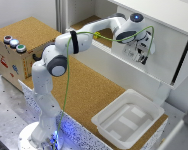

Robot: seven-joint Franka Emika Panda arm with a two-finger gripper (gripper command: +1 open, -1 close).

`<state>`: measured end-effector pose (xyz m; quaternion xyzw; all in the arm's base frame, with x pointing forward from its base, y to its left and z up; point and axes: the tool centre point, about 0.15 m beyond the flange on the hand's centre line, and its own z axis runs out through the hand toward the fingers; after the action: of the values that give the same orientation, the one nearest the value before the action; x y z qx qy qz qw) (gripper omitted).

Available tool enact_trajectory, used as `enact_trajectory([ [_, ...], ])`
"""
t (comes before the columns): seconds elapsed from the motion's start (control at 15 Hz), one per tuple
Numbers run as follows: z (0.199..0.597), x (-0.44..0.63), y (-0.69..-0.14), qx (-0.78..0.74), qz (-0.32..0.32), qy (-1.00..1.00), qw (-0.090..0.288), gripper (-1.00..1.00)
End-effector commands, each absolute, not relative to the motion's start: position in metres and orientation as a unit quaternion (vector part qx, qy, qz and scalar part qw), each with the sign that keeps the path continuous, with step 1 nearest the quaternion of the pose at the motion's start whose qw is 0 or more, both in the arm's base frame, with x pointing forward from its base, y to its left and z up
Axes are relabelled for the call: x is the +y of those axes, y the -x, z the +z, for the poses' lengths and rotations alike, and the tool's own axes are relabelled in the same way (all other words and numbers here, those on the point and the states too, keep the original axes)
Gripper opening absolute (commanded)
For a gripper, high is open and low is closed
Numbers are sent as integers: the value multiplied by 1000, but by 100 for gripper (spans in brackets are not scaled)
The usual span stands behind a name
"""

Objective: Slide the door all the way to the left

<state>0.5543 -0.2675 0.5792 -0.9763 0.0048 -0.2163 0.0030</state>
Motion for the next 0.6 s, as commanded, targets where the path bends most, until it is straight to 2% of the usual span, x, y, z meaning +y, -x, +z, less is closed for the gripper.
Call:
enact_trajectory([
  [0.0, 555, -210, -557, 37, -171, 984, -24, -100],
  [0.27, 548, -175, -557, 50, -172, 983, -32, -100],
  [0.53, 552, -154, -557, 69, -199, 976, -64, -100],
])
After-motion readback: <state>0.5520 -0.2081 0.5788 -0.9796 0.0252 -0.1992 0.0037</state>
